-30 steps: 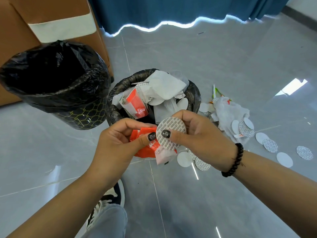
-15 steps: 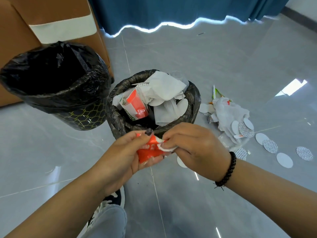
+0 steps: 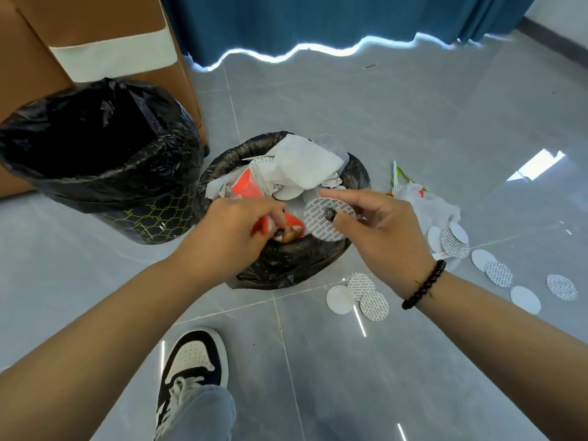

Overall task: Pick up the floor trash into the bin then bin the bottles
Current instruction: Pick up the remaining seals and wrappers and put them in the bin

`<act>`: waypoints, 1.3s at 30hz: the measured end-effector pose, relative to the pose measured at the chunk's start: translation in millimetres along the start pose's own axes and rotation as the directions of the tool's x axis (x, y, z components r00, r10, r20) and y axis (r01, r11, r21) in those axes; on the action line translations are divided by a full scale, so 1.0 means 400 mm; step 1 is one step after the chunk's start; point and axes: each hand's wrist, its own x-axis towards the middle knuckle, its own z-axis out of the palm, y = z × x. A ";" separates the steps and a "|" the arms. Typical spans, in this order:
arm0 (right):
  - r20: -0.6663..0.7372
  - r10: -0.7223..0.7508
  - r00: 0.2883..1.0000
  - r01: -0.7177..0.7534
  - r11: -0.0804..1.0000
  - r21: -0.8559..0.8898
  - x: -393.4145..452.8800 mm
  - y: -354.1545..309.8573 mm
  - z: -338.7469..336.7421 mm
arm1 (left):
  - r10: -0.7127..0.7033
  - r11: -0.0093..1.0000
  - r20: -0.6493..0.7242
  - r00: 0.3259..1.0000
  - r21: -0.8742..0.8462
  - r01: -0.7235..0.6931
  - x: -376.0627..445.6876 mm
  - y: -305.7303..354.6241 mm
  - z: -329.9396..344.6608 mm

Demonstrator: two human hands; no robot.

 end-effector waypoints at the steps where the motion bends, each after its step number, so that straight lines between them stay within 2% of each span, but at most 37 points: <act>1: -0.001 0.018 1.000 -0.018 1.000 0.009 0.002 0.004 0.002 | 0.017 1.000 0.068 0.998 0.015 -0.018 0.006 -0.004 0.009; 5: -0.049 0.091 0.995 -0.092 0.995 -0.028 0.010 0.026 0.011 | -0.041 0.998 0.282 0.959 0.056 0.026 0.042 -0.014 -0.006; 9: -0.057 0.077 0.995 -0.083 0.988 -0.129 0.016 0.047 0.013 | -0.122 0.992 0.547 0.828 0.084 0.090 0.064 -0.004 -0.021; 11: -0.065 0.050 0.997 -0.061 0.984 -0.170 0.017 0.053 0.014 | -0.128 0.987 0.613 0.779 0.153 0.041 0.064 -0.006 -0.013; 12: -0.077 0.034 0.996 -0.049 0.978 -0.201 0.018 0.056 0.013 | -0.111 0.978 0.625 0.773 0.205 -0.026 0.062 -0.011 -0.005; 14: -0.103 0.012 0.995 -0.037 0.968 -0.247 0.021 0.058 0.014 | -0.062 0.938 0.613 0.788 0.306 -0.164 0.048 -0.017 0.013; 17: -0.119 -0.030 0.992 -0.001 0.968 -0.250 0.026 0.050 0.017 | 0.132 0.900 0.466 0.875 0.313 -0.302 0.017 -0.032 0.046; 19: -0.126 -0.082 0.989 0.051 0.971 -0.234 0.028 0.038 0.021 | 0.185 0.895 0.392 0.901 0.312 -0.319 0.003 -0.035 0.049; 23: -0.092 -0.177 0.980 0.149 0.956 -0.252 0.033 0.027 0.034 | 0.152 0.919 0.331 0.931 0.299 -0.257 -0.020 -0.033 0.040; 25: 0.010 -0.250 0.968 0.236 0.896 -0.376 0.034 0.035 0.038 | 0.165 0.900 0.310 0.936 0.342 -0.271 -0.030 -0.033 0.042; 28: 0.249 -0.312 0.917 0.399 0.696 -0.598 0.027 0.059 0.047 | 0.159 0.901 0.260 0.953 0.357 -0.248 -0.040 -0.037 0.044; 30: 0.329 -0.330 0.885 0.465 0.597 -0.653 0.021 0.069 0.053 | 0.161 0.914 0.238 0.958 0.330 -0.235 -0.045 -0.036 0.046; 33: 0.390 -0.290 0.874 0.486 0.545 -0.684 0.025 0.063 0.060 | 0.148 0.933 0.191 0.970 0.300 -0.201 -0.055 -0.028 0.049; 36: 0.461 -0.113 0.880 0.447 0.526 -0.724 0.040 0.033 0.066 | 0.147 0.944 0.154 0.977 0.272 -0.185 -0.064 -0.028 0.054; 39: 0.497 0.021 0.868 0.409 0.538 -0.737 0.053 0.008 0.071 | 0.227 0.926 0.144 0.963 0.273 -0.259 -0.071 -0.033 0.063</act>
